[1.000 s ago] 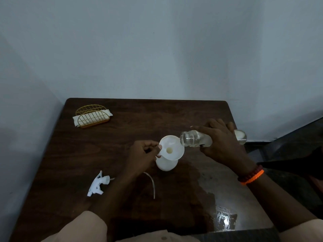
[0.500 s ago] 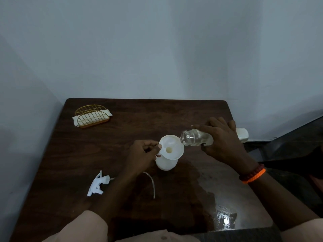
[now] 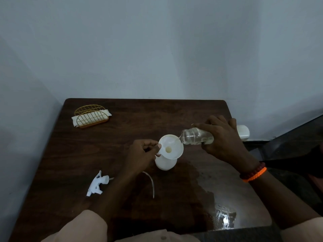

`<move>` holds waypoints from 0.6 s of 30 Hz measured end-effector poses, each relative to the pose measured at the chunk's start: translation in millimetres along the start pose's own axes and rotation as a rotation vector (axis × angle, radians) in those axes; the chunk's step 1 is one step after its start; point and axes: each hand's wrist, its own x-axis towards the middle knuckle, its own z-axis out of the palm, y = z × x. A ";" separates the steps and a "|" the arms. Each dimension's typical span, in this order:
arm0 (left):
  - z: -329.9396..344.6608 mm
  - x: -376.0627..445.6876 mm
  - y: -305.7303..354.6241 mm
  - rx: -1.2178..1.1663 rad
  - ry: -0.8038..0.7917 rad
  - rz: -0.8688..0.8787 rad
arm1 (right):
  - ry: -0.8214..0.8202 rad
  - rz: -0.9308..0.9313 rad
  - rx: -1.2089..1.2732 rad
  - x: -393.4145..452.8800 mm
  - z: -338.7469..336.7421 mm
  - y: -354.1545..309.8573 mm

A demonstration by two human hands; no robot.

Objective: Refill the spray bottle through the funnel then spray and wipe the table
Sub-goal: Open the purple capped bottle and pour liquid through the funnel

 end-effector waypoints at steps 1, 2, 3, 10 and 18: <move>0.2 0.3 -0.2 -0.004 -0.001 -0.005 | 0.004 -0.004 -0.001 -0.4 -0.5 0.2; 0.3 0.5 -0.7 -0.010 -0.001 -0.011 | 0.007 -0.008 -0.001 -0.4 -0.9 0.4; 0.7 0.6 -1.0 -0.016 0.000 -0.015 | 0.008 -0.010 -0.001 -0.5 -1.6 0.4; 0.9 0.3 -2.6 -0.009 0.003 0.002 | 0.010 -0.010 -0.010 -1.2 -3.0 1.3; 1.5 0.0 -2.0 -0.015 0.002 -0.007 | 0.016 -0.012 -0.012 -0.8 -5.1 0.9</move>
